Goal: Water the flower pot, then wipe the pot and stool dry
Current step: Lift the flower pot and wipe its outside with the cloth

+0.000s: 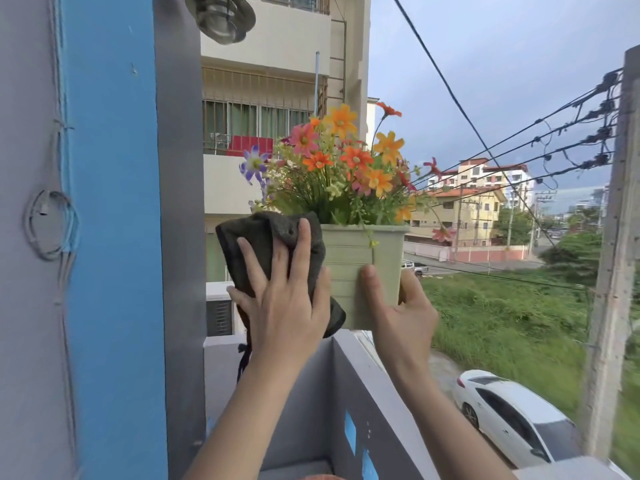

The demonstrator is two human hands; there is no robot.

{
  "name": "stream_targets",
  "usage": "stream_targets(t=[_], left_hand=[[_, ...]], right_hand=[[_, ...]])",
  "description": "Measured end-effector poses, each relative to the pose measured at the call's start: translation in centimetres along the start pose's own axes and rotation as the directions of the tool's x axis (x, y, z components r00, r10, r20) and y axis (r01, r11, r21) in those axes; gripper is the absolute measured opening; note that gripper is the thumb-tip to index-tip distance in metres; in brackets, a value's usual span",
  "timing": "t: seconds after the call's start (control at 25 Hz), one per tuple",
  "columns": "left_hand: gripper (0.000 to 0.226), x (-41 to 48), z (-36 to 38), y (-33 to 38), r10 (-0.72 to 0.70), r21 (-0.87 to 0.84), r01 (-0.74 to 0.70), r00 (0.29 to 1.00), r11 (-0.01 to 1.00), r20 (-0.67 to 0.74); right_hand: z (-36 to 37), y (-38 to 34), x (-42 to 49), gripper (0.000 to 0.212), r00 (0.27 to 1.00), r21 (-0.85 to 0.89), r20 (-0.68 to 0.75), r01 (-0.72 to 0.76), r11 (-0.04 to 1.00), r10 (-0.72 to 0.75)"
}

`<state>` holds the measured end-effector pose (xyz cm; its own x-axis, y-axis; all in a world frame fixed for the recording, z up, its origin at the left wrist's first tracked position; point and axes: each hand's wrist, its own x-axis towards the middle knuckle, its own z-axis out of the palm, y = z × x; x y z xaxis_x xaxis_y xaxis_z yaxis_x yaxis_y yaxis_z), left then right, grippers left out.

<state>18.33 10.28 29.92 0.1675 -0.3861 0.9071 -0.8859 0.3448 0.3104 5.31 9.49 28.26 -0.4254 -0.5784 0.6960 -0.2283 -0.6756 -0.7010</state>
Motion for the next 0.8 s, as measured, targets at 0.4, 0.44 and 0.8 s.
stream_targets(t=[0.4,0.44,0.8], left_hand=[[0.061,-1.4,1.2,0.1,0.253,0.091,-0.244,0.962,0.966,-0.103],[0.061,-2.9,1.6,-0.1,0.338,0.118,-0.33,0.939,0.937,-0.063],[0.055,-4.4,1.9,0.5,0.318,0.164,-0.306,0.947,0.938,-0.05]], right_hand=[[-0.1,0.2,0.3,0.055,1.0,-0.005,0.008,-0.007,1.0,0.007],[-0.2,0.2,0.6,0.05,1.0,0.015,0.003,-0.026,1.0,0.026],[0.4,0.0,0.7,0.069,1.0,0.018,-0.014,-0.006,1.0,0.006]])
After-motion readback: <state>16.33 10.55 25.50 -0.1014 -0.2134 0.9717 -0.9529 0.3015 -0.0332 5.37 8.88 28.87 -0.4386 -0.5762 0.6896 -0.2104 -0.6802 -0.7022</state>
